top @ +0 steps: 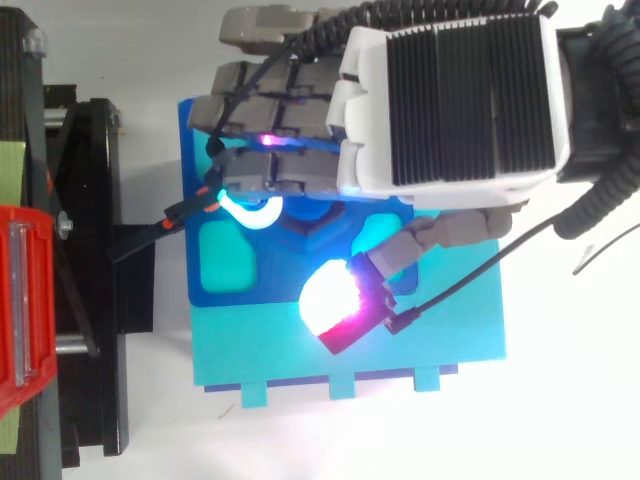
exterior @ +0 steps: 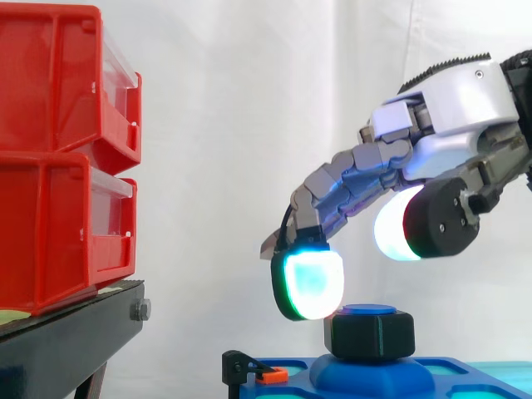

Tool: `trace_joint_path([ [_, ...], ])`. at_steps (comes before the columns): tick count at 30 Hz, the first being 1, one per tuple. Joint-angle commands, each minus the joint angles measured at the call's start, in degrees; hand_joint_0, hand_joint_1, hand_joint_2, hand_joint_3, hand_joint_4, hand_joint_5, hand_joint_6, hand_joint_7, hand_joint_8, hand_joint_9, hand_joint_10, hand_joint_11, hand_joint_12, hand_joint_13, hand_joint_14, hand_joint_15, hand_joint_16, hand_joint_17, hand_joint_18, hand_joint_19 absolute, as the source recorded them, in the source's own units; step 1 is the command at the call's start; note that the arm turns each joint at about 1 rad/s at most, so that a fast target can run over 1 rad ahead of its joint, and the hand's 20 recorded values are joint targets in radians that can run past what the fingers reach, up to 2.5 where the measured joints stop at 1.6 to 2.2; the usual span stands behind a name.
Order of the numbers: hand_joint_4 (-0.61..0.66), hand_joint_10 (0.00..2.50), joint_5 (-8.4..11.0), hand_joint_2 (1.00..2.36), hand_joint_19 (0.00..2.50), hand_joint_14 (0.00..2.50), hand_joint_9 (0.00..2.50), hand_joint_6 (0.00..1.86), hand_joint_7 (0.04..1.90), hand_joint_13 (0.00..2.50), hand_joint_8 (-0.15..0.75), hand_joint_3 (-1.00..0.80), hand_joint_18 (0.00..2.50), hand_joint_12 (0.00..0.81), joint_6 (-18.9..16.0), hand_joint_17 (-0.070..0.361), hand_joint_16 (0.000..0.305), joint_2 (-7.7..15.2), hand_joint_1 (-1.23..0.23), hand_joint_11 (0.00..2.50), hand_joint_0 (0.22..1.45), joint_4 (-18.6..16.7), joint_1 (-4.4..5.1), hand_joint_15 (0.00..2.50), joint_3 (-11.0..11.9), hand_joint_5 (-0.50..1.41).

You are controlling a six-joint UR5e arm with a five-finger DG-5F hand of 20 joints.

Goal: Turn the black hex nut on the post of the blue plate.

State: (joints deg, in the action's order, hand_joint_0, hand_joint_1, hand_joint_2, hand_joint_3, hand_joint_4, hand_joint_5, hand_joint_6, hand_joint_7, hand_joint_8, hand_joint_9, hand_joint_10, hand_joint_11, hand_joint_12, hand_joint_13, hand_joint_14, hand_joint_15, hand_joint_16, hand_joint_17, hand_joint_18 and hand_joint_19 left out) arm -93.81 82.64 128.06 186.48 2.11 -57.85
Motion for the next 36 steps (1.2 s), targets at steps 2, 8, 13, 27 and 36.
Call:
trace_joint_path([
  [2, 0.19, 0.0, -0.32, 1.0, 0.14, 0.0, 0.35, 0.5, 0.97, 0.36, 0.249, -0.5, 0.19, 0.359, 0.1, 0.133, 0.059, 0.0, -0.32, 0.04, 0.49, -2.3, -0.44, 0.07, -1.8, -0.2],
  [8, 0.19, 0.0, -1.02, 1.0, 0.15, 0.0, 0.35, 0.5, 0.97, 0.36, 0.249, -0.5, 0.19, 0.359, 0.1, 0.133, 0.059, 0.0, -0.32, 0.03, 0.49, -1.9, -0.97, 0.08, -1.7, -0.2],
  [13, 0.19, 0.0, -1.37, 1.0, 0.14, 0.0, 0.35, 0.5, 0.97, 0.36, 0.249, -0.5, 0.19, 0.359, 0.1, 0.133, 0.059, 0.0, -0.32, 0.04, 0.49, -1.8, -1.49, 0.08, -1.7, -0.2],
  [27, 0.19, 0.0, -4.71, 1.0, 0.15, 0.0, 0.35, 0.5, 0.97, 0.36, 0.249, -0.5, 0.19, 0.358, 0.2, 0.132, 0.059, -0.1, -0.32, 0.04, 0.49, -0.9, -3.69, 0.08, -1.5, -0.2],
  [36, 0.2, 0.0, -5.15, 1.0, 0.14, 0.0, 0.35, 0.5, 0.97, 0.36, 0.249, -0.5, 0.19, 0.359, 0.2, 0.132, 0.059, -0.1, -0.32, 0.05, 0.49, 3.8, -4.75, 0.07, 2.2, -0.2],
])
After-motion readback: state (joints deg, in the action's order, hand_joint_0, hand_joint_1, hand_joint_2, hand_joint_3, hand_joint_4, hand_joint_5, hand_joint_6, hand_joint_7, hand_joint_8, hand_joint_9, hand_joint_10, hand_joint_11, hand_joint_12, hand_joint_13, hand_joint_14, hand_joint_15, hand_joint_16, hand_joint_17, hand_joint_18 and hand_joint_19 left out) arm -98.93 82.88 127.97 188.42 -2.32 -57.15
